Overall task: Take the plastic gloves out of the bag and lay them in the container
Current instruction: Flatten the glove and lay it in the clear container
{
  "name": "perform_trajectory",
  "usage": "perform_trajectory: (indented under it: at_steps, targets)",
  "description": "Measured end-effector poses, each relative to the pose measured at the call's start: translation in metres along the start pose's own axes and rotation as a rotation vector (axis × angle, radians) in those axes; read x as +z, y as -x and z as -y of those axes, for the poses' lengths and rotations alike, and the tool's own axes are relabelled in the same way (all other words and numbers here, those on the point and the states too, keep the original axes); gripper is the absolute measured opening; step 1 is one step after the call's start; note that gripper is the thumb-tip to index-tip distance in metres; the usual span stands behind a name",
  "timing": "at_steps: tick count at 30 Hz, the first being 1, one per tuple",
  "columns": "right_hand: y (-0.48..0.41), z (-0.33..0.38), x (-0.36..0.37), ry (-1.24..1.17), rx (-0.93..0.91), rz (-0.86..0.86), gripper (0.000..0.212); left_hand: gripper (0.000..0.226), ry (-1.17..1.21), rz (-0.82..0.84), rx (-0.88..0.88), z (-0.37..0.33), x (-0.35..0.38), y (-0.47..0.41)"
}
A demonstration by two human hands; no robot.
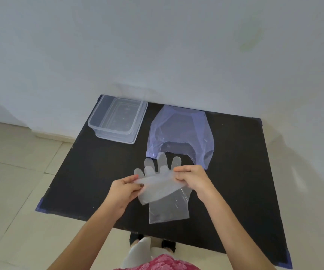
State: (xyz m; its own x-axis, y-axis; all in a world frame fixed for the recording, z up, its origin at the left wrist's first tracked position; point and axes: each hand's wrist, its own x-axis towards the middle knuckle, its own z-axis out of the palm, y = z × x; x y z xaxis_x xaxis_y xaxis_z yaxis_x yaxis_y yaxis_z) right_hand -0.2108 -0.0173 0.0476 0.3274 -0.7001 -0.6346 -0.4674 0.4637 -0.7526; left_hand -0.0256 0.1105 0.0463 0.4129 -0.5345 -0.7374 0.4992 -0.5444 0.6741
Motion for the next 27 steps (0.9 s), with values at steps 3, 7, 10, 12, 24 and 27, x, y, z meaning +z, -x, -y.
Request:
perform_trajectory:
  at_steps: [3, 7, 10, 12, 24, 27]
  targets:
    - [0.001, 0.021, -0.001, -0.023, -0.02, 0.034, 0.028, 0.045, 0.021, 0.028, 0.032, -0.023, -0.004, 0.005]
    - [0.002, 0.06, -0.002, -0.069, -0.096, 0.083, 0.031, 0.046, 0.033, 0.07, 0.083, -0.064, -0.015, 0.009]
    - [-0.001, 0.088, 0.001, -0.098, -0.135, 0.118, 0.035, 0.049, 0.031, 0.124, 0.115, -0.094, -0.026, 0.005]
    - [-0.004, 0.104, 0.006, -0.139, -0.159, 0.127, 0.037, 0.051, 0.035, 0.164, 0.121, -0.116, -0.035, -0.002]
    - [-0.053, 0.203, 0.08, -0.33, -0.191, 0.005, 0.039, 0.058, 0.05, 0.354, 0.107, -0.26, -0.087, -0.08]
    - [-0.072, 0.23, 0.097, -0.374, -0.182, -0.024, 0.041, 0.057, 0.046, 0.377, 0.083, -0.294, -0.099, -0.103]
